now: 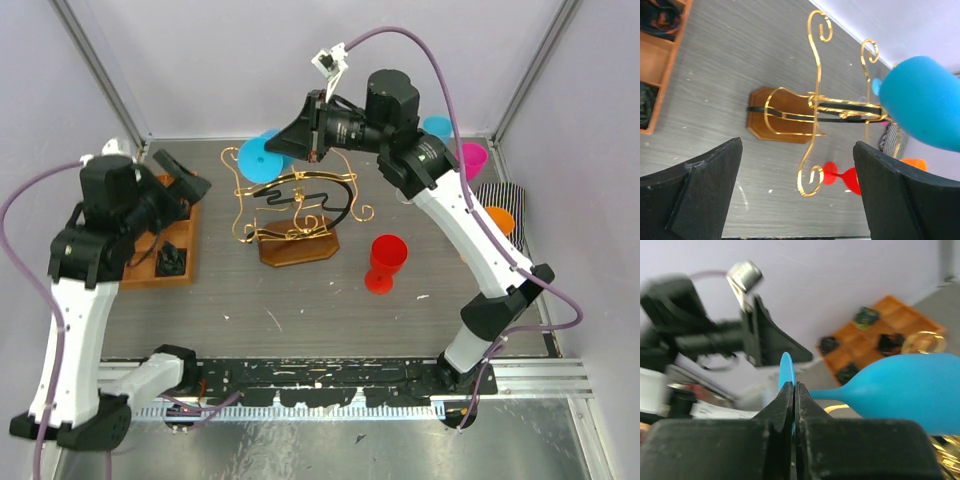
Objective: Take the wine glass off the wine glass rack
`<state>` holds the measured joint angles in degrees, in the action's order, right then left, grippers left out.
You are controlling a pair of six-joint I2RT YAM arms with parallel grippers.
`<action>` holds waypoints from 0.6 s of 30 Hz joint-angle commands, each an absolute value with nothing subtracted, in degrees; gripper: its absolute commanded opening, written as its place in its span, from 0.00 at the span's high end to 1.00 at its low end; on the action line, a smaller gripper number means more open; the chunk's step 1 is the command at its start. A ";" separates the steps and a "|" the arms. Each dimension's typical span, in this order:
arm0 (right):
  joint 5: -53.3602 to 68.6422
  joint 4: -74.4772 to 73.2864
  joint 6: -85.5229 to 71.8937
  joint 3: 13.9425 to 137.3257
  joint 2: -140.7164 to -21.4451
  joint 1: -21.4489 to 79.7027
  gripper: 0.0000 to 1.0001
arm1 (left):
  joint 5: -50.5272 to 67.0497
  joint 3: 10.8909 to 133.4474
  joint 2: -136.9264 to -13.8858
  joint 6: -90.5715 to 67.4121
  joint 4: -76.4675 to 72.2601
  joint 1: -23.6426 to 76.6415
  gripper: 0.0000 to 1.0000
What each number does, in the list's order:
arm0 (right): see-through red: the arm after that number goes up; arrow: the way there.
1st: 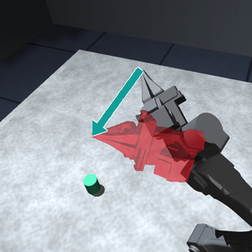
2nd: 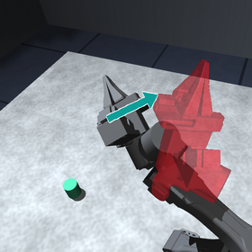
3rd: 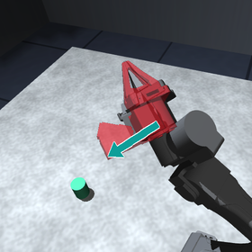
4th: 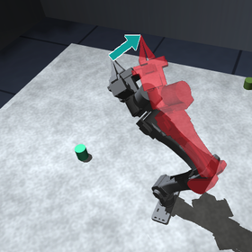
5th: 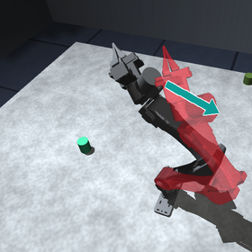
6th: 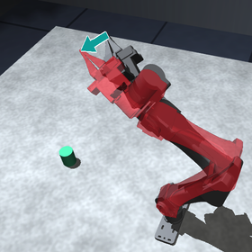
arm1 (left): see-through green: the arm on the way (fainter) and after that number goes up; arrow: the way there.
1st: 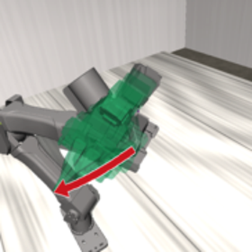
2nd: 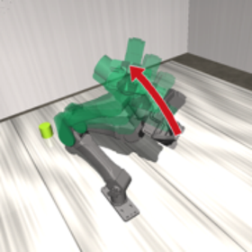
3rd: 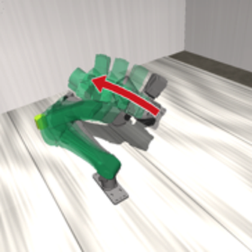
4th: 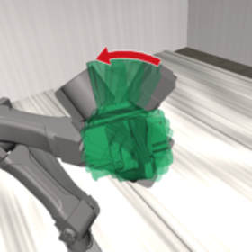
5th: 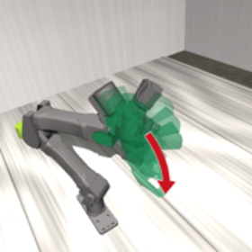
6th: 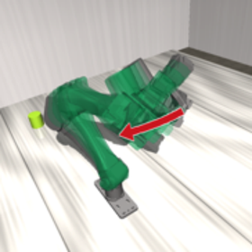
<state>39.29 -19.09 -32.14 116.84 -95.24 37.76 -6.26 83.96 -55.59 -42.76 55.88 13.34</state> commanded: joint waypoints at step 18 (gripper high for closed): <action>46.32 -33.66 25.14 110.49 -83.43 37.87 0.99 | 44.53 107.78 -85.61 -57.15 37.74 2.55 0.02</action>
